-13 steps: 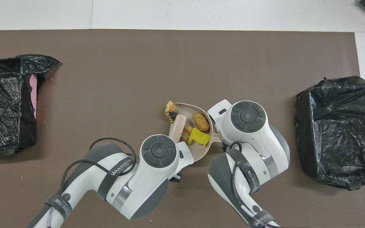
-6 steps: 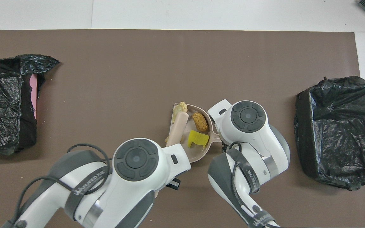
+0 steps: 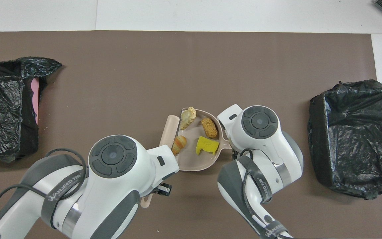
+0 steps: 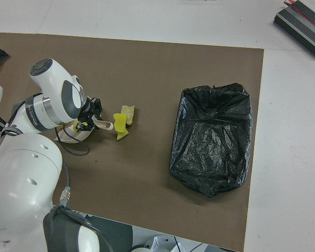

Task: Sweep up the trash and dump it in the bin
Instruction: 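Sweep the remaining bread pieces into the dustpan with the left gripper, then carry the loaded dustpan to the black bag with the right gripper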

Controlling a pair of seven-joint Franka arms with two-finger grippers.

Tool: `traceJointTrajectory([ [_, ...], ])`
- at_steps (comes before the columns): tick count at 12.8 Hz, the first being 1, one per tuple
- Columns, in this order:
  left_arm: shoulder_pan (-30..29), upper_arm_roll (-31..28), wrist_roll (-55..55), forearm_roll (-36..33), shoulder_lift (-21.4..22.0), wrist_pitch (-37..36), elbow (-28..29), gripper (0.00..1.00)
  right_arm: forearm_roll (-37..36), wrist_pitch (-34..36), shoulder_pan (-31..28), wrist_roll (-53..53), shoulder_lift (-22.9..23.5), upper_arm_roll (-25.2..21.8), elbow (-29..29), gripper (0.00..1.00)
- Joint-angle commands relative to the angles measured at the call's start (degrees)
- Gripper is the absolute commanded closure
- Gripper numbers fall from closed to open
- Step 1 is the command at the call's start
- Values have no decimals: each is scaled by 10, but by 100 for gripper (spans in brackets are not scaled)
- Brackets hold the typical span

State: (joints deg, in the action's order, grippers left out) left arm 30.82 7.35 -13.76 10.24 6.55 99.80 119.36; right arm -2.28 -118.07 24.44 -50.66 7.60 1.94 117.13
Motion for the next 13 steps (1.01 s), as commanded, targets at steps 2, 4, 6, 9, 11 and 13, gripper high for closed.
traceJointTrajectory([
  [2,-8,3,-7,7,1,12,76,100,-4,-2,-4,-12,-6,3,6,100],
  [4,-2,4,-8,7,-8,63,109,100,-4,-2,-4,-12,-6,3,6,100],
  [6,17,6,-8,11,-15,72,111,100,-4,-2,-4,-12,-7,3,6,100],
  [9,60,7,-12,59,-16,73,102,100,-4,-2,-4,-12,-7,3,6,100],
  [11,83,6,-55,61,-22,65,79,100,-4,-2,-4,-12,-7,3,6,100],
  [13,75,3,-70,61,-11,16,63,100,-4,-2,-4,-12,-7,3,7,100],
])
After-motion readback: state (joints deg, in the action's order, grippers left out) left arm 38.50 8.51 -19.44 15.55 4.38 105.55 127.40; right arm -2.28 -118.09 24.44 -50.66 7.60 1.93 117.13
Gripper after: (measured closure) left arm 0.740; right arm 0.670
